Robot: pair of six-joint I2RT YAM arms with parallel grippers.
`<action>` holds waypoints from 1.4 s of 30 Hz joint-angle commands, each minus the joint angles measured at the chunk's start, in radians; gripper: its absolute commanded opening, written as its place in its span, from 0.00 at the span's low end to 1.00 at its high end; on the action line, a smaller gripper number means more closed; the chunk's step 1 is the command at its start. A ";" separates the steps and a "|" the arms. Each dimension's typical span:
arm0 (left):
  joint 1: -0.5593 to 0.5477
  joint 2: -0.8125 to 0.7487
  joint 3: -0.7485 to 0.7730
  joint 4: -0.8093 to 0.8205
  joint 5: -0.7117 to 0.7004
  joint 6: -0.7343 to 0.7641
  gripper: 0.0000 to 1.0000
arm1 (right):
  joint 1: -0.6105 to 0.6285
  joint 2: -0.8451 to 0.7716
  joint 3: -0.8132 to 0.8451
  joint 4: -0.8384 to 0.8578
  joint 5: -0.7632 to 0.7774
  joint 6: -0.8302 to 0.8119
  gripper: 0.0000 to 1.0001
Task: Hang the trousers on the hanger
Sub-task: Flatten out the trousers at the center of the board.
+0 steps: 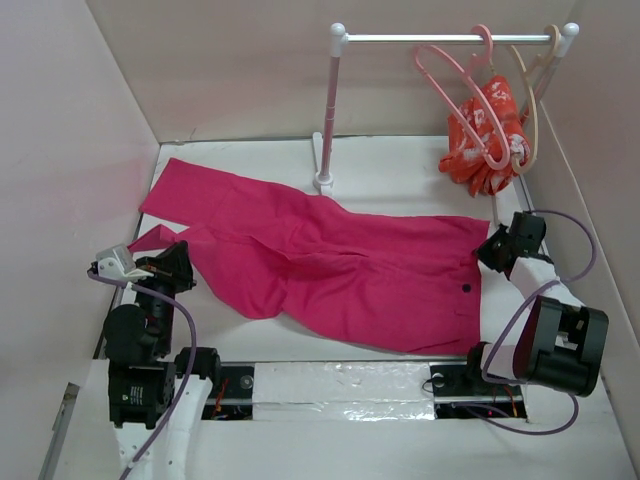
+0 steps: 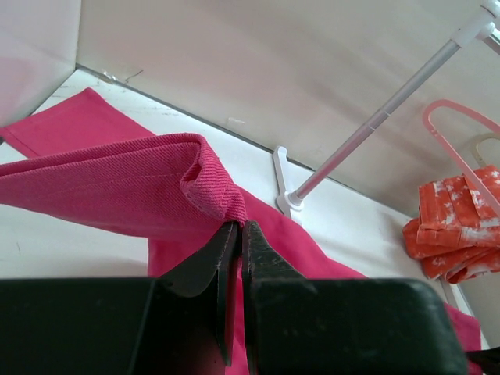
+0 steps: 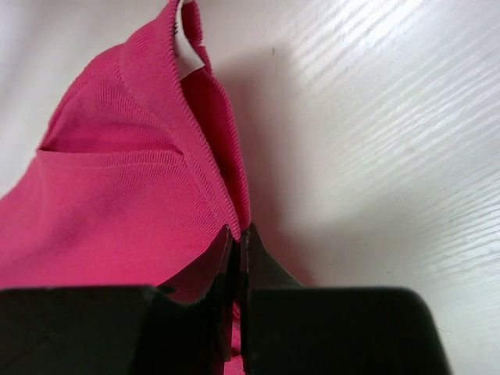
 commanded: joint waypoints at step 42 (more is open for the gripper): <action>-0.044 -0.038 -0.012 0.017 -0.015 -0.002 0.00 | 0.135 0.178 0.190 0.000 0.113 0.077 0.67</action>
